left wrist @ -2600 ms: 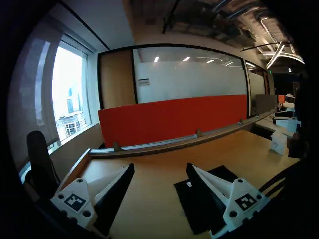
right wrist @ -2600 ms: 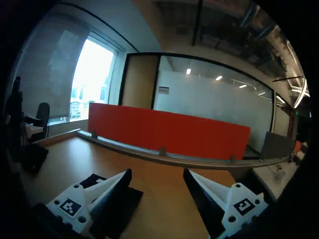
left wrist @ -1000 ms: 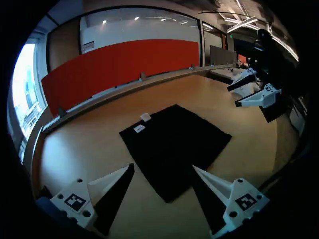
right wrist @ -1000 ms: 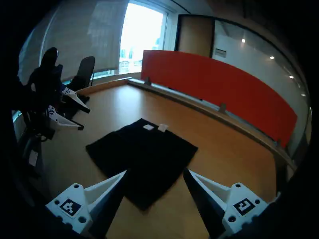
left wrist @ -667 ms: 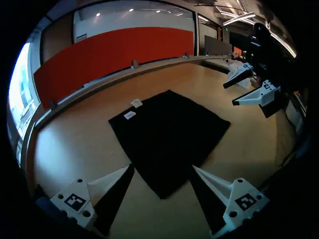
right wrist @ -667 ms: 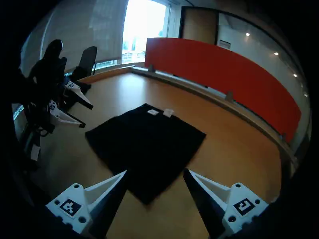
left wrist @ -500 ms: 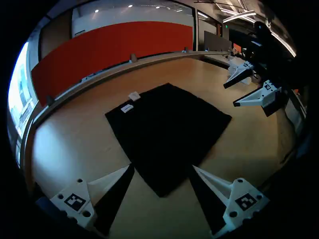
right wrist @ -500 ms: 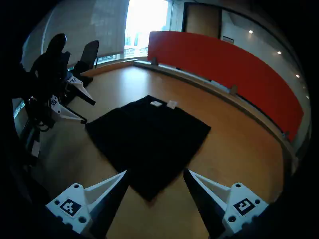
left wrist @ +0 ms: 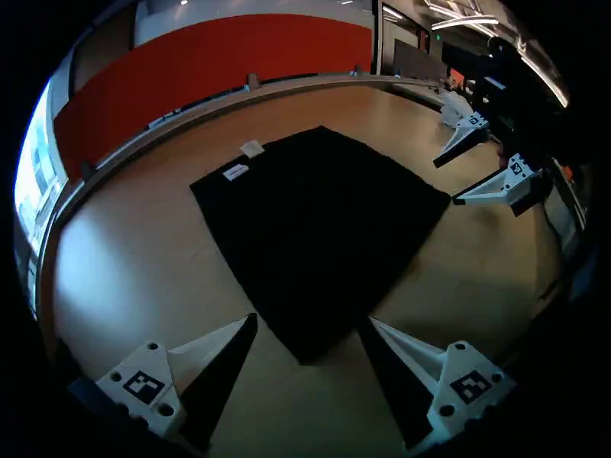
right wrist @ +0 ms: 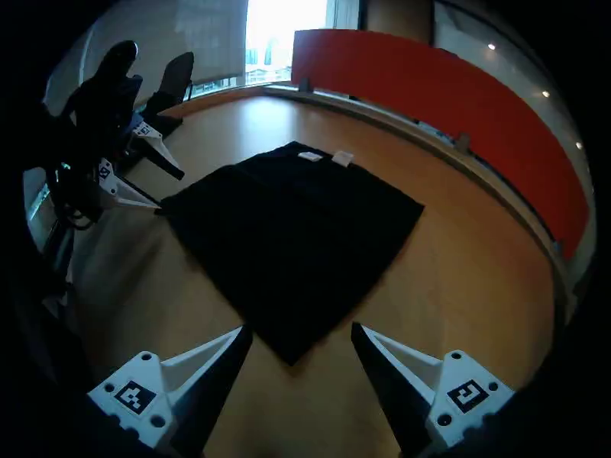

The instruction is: Fold towel

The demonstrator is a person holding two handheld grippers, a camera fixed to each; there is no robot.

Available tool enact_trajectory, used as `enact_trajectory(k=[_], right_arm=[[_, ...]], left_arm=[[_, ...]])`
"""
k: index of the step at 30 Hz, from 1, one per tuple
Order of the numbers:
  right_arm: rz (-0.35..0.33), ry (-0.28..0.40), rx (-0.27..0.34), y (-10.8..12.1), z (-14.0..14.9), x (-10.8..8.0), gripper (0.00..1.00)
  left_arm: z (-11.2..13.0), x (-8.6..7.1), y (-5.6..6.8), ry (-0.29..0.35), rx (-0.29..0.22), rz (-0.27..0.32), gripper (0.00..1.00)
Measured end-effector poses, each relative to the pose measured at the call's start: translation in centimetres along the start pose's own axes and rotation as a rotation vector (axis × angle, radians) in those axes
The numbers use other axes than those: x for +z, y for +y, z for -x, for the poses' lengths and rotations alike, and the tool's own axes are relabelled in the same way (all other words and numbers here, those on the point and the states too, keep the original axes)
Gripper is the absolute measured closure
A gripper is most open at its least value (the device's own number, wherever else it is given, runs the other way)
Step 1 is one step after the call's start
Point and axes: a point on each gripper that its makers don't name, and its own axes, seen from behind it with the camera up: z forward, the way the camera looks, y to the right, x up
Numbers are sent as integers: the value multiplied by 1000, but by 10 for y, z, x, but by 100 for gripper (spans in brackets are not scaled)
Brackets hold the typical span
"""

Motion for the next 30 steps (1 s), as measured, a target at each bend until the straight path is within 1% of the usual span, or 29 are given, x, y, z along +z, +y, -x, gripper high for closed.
enact_trajectory(k=[5, 8, 14, 17, 22, 25, 28, 30], right_arm=[[-18, -28, -5, -3, 8, 5, 0], [-26, -36, 0, -5, 10, 7, 0], [-30, -45, 6, -4, 13, 10, 1], [-31, -47, 4, -2, 14, 10, 3], [-42, -57, 8, -2, 17, 10, 10], [-49, -60, 8, -3, 17, 11, 17], [-60, -60, 8, -6, 17, 12, 26], [-67, -61, 8, -7, 16, 13, 31]], left_arm=[[9, 5, 4, -41, 0, 11, 4], [14, 8, 4, -63, 3, 11, 3], [14, 9, 4, -67, -11, 20, 3], [14, 9, 5, -65, 3, 21, 3], [14, 9, 5, -68, 7, 29, 4], [15, 9, 4, -70, 9, 30, 4], [15, 9, 4, -71, 9, 31, 6], [15, 9, 5, -72, 11, 32, 9]])
